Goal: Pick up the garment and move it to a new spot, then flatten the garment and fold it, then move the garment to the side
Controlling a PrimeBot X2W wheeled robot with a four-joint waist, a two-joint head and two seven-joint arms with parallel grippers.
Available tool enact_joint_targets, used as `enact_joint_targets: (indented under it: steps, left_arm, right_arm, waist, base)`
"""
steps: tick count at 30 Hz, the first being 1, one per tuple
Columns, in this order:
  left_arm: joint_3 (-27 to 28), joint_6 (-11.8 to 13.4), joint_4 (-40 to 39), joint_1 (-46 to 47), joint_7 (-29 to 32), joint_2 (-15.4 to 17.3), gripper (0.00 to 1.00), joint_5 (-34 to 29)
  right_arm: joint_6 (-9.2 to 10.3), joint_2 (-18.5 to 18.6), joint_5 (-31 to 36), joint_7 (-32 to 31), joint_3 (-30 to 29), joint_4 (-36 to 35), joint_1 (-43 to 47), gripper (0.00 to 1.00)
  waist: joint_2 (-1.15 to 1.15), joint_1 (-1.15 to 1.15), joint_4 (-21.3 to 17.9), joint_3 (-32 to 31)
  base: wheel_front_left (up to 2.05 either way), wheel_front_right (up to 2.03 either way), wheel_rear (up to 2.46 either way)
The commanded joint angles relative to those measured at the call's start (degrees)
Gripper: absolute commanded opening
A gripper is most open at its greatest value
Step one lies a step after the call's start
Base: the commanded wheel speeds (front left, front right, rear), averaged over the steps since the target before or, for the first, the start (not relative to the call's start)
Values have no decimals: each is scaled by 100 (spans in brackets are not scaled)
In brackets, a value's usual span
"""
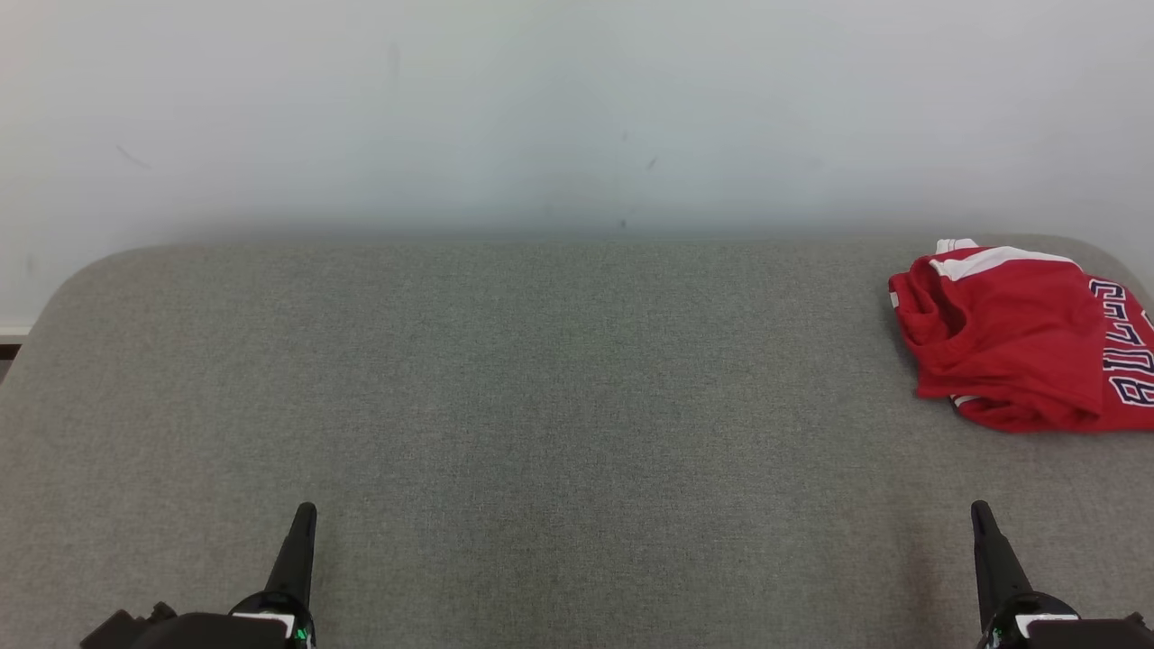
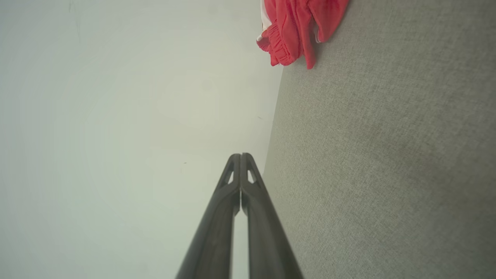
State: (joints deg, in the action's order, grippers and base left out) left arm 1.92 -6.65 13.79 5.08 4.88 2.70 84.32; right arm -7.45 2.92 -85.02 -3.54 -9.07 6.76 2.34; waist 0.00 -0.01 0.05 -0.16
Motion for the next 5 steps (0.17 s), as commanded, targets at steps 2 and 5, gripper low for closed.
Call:
enact_joint_targets:
  steps: [2,5]
  left_arm:
    - [15,-46,5,143,47,28,0,179]
    - [17,-55,19,133,83,28,0,318]
  right_arm:
    - [-6,30,-181,-50,-28,-34,-69,0]
    - [-6,31,-322,-79,-36,-40,-76,0]
  waist:
    - [0,1,-1,1]
    - [0,1,-1,3]
  base:
    - [0,0,0]
    - [0,0,0]
